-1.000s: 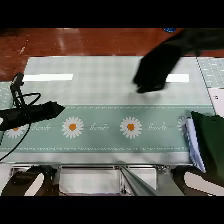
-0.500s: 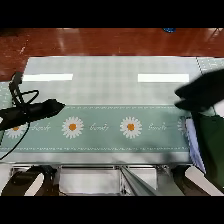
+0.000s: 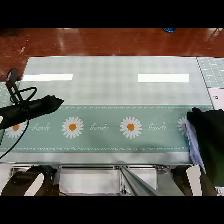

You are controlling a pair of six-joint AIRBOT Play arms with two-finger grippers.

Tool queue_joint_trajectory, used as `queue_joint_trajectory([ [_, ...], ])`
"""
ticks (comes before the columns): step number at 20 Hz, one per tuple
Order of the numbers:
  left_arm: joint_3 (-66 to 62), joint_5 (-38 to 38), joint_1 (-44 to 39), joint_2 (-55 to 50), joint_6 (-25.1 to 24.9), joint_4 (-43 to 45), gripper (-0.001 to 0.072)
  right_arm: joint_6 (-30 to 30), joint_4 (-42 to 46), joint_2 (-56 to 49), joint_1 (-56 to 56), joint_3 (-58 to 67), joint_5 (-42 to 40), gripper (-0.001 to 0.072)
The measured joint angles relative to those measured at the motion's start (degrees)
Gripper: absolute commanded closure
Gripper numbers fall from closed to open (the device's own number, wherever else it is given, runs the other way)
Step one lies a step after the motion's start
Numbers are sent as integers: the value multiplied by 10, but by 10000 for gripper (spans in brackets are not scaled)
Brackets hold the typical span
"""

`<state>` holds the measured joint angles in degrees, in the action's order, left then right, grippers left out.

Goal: Fold the shirts.

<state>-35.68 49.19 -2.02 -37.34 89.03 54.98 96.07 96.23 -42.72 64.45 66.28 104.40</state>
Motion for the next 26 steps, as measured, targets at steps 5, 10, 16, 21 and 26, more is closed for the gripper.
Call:
queue_joint_trajectory([
  [5,-9,-18,-1,-14,-53,0,689,14,-3,-15,5,-5,-15,359],
  [10,-144,-8,-1,-82,-109,0,689,41,-227,-121,-114,130,-105,626],
  [16,-393,70,-12,-226,-121,7,690,6,-315,-240,-453,236,-251,694],
  [21,-405,134,-20,-316,-36,102,690,-5,-141,-338,-663,228,-271,694],
  [26,-377,163,-30,-349,6,218,689,-6,-61,-397,-732,201,-276,693],
])
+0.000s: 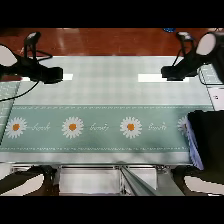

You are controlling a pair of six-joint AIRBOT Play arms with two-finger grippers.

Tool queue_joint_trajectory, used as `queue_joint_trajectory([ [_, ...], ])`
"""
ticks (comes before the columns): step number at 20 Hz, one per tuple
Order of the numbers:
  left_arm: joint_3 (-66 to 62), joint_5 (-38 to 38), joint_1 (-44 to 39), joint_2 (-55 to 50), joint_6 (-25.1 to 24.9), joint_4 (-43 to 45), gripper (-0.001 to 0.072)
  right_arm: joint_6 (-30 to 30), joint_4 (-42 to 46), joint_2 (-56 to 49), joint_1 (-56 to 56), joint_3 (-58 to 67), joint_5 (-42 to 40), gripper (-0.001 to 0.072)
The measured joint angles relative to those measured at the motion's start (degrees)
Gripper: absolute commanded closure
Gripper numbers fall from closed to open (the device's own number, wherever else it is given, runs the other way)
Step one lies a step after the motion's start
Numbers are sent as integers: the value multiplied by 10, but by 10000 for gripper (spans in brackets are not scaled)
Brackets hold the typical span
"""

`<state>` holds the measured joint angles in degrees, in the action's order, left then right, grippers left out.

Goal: Fold the shirts.

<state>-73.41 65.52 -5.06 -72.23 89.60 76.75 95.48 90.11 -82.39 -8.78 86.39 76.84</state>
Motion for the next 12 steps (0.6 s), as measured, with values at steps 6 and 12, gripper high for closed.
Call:
queue_joint_trajectory([
  [6,7,8,-3,-9,14,47,689,-1,26,-13,-15,-6,16,693],
  [12,7,9,-3,-13,17,56,689,-1,31,-15,-17,-7,22,693],
])
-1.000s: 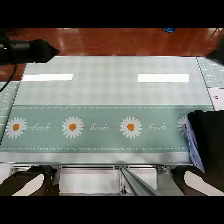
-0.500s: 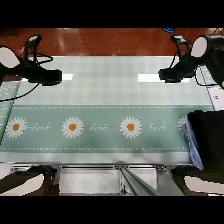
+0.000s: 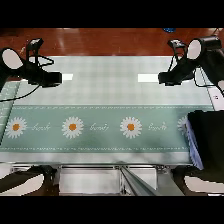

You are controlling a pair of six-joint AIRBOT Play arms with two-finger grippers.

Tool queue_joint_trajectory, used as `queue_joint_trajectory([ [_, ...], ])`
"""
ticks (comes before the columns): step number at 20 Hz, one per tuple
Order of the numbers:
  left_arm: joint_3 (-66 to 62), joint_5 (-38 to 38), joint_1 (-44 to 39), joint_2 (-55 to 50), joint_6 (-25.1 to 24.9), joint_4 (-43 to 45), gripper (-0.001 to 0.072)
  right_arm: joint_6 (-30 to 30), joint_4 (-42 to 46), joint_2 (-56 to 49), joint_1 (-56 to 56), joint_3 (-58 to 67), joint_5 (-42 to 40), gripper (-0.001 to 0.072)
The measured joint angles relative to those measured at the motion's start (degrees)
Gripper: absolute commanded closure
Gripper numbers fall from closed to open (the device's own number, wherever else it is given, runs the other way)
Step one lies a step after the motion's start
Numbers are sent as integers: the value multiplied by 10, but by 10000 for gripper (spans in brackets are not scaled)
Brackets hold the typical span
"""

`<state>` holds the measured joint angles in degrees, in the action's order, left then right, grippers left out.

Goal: Fold the shirts.

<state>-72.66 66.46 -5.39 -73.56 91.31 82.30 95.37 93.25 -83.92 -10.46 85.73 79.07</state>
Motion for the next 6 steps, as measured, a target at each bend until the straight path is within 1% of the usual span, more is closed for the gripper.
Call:
queue_joint_trajectory([
  [6,0,0,0,0,0,2,689,0,1,0,0,0,2,693],
])
